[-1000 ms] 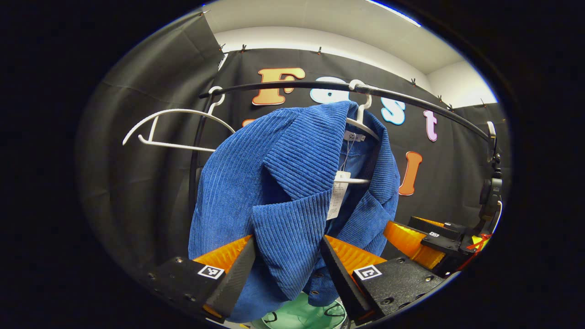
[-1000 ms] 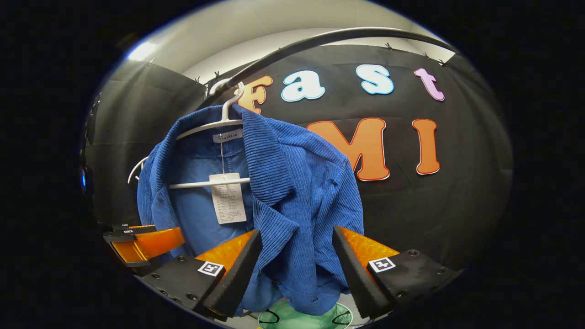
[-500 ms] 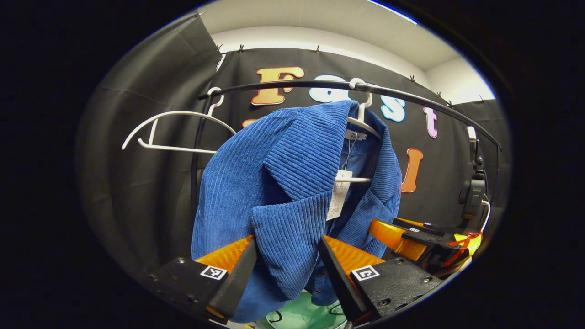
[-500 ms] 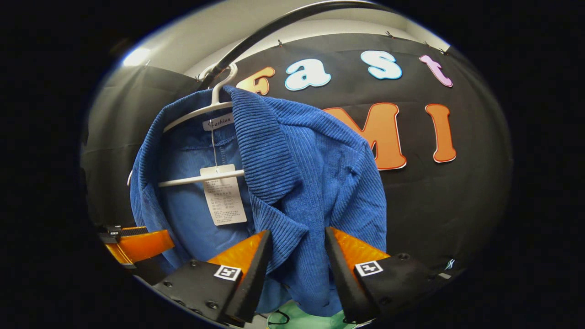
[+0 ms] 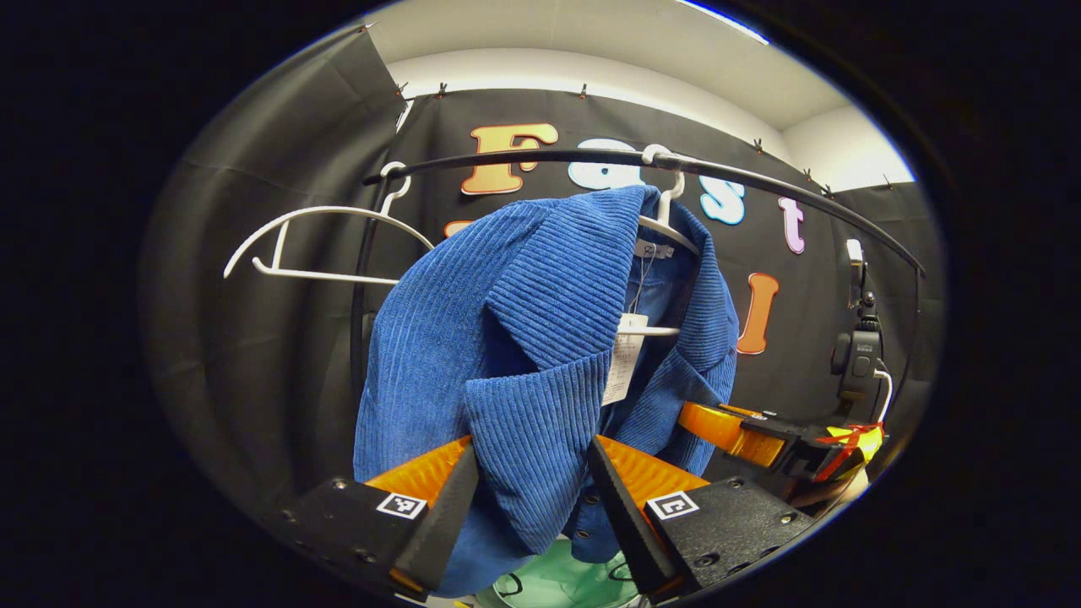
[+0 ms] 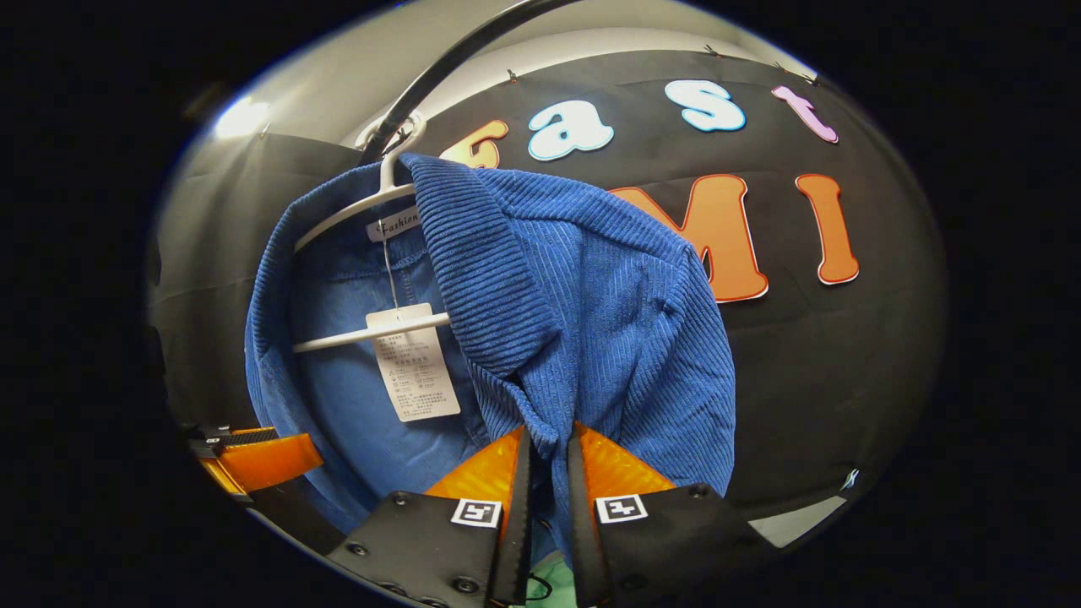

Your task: Grasp the clothes on the hanger with both hands and then place them into the laundry hamper below.

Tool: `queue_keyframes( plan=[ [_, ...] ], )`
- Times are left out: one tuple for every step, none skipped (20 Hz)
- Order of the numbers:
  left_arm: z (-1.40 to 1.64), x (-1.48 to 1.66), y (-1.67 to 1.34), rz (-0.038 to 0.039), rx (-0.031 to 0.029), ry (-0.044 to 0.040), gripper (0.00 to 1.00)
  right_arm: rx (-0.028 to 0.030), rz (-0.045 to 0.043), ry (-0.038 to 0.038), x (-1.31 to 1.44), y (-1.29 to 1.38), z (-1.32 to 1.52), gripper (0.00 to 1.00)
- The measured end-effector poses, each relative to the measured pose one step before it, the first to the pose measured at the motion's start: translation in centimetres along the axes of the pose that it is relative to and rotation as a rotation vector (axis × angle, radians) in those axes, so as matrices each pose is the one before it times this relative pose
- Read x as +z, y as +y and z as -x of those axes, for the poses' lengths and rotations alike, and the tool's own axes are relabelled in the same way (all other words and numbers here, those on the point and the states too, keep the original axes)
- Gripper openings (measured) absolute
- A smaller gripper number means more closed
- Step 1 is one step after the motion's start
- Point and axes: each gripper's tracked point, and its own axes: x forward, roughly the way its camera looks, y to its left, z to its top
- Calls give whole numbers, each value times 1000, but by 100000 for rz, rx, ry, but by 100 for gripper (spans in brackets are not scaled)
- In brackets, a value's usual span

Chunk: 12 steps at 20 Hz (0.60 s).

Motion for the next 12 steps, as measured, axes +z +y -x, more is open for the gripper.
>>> queue_keyframes(
  plan=[
    [7,-20,39,70,-443,-23,77,263,213,-452,268,-201,165,28],
    [-3,95,-56,354,-659,-245,77,-1153,-1083,-1604,452,-353,-23,28],
    [21,18,-16,427,-109,-26,77,945,-854,306,-63,27,-117,1],
    [148,-56,67,507,-298,111,76,617,-841,249,178,114,291,8],
    [-63,114,-126,297,-196,-76,67,507,-544,-365,195,-25,69,8],
    [-2,109,283,-291,1113,22,61,315,-290,-19,162,-84,64,8],
    [40,-21,267,69,430,-56,55,643,-526,68,156,-45,-97,8],
    [-116,-207,19,36,221,787,43,1448,-1537,299,183,150,337,8],
    [481,98,826,-87,3654,487,30,1147,-1743,460,262,52,51,8],
    [-24,292,18,93,-170,-744,17,1620,-1867,-205,330,56,282,8],
    [63,267,-348,202,-2012,79,4,1821,-1719,-771,368,85,112,8],
    [273,-9,-157,-235,-793,547,2,1309,-1481,-820,335,25,275,8]
  ],
)
